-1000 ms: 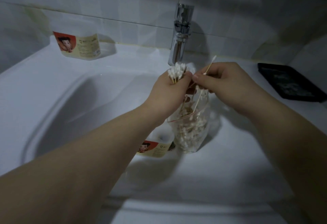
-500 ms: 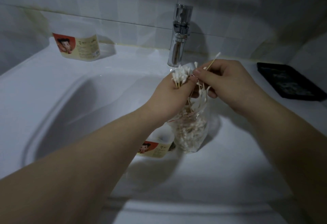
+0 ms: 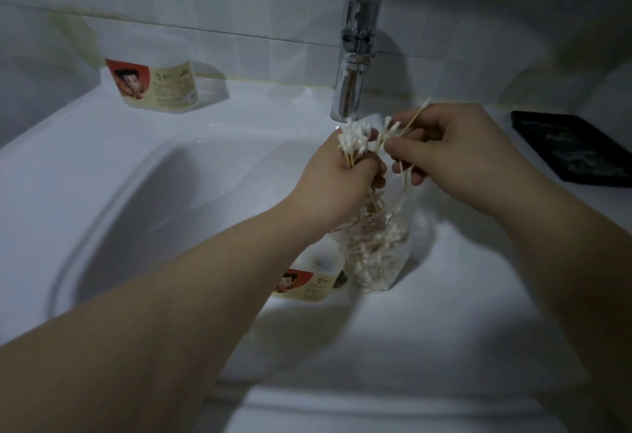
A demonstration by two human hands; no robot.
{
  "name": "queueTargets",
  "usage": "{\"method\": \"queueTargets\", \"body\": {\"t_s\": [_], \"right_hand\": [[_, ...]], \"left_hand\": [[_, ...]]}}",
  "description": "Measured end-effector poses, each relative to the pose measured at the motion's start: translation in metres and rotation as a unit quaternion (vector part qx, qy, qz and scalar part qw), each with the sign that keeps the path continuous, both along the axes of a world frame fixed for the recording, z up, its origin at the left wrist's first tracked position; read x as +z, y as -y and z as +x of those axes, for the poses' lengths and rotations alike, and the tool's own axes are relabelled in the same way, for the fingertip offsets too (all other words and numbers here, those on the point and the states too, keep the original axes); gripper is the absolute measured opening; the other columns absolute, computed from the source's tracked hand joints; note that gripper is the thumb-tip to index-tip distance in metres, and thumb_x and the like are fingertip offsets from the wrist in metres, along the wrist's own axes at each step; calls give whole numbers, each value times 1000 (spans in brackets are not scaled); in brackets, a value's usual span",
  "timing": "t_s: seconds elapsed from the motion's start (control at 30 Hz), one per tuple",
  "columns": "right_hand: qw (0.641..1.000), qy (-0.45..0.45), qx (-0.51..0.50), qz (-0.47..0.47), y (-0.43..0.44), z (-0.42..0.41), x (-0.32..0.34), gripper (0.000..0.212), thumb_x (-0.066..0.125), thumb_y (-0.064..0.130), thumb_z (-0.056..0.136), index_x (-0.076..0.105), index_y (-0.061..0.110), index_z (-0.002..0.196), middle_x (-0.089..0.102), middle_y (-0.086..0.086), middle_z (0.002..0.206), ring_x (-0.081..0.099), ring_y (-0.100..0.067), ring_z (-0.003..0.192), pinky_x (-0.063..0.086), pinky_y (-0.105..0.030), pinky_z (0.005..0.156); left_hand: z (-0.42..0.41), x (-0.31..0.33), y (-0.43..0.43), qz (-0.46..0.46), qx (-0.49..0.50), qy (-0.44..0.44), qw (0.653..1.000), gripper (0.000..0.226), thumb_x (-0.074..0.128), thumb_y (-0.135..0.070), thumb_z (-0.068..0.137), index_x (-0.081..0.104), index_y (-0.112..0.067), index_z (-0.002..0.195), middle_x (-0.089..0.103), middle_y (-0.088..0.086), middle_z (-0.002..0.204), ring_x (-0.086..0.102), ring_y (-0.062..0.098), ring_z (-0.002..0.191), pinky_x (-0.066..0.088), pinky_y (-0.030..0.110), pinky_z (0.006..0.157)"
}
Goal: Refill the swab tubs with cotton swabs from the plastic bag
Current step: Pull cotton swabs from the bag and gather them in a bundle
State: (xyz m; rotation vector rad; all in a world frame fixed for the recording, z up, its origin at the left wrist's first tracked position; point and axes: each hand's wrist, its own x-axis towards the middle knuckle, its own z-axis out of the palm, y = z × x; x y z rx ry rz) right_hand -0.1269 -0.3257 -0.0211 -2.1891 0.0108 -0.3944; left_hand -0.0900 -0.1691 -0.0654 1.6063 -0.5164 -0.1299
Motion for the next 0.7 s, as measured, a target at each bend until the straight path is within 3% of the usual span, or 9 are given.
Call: {"method": "queueTargets", "body": {"t_s": [0.07,0.17,0.37,0.5,0.63,0.7], "right_hand": [[1000,8,-2,0,1,-1,1,21,74,14,92,70,25,109,74,-3,71,64,-8,51,52,-24,56],[999,30,-11,15,0,-4,4,21,71,14,93,73,23,112,75,-4,74,63,-5,52,51,-20,54],[998,47,-28,39,3,-5,7,18,68,11,95,75,27,89,76,-1,79,72,-25,72,57,-29,62],[998,34,-26,53,2,-6,7,13,69,12,94,72,24,95,77,2,81,71,-11,69,53,-24,58],[997,48,-33,59,-2,-7,6,6,73,16,91,70,21,91,78,6,80,69,-2,67,52,-20,58],[997,45,-32,50,-4,-7,4,6,75,17,90,72,21,88,77,8,75,66,2,62,50,-16,57]], "left_hand": [[1,0,0,5,2,-18,1000,21,51,0,93,64,-14,104,67,2,76,67,13,69,57,34,70],[3,-1,-1,19,10,-27,999,14,52,-3,93,63,-2,102,63,0,70,65,10,63,55,33,65],[3,-1,1,13,15,-54,998,12,55,-12,98,64,-16,91,59,-4,68,61,10,60,53,26,61],[3,-1,1,-2,22,-62,998,17,57,-22,100,57,-14,85,61,1,72,63,12,61,54,33,65],[1,2,1,-44,-7,-95,994,17,55,-25,103,66,-13,96,74,1,81,73,16,74,60,37,74],[0,1,1,-46,-30,-89,994,18,55,-26,104,67,-13,104,76,2,83,73,17,77,60,35,71]]}}
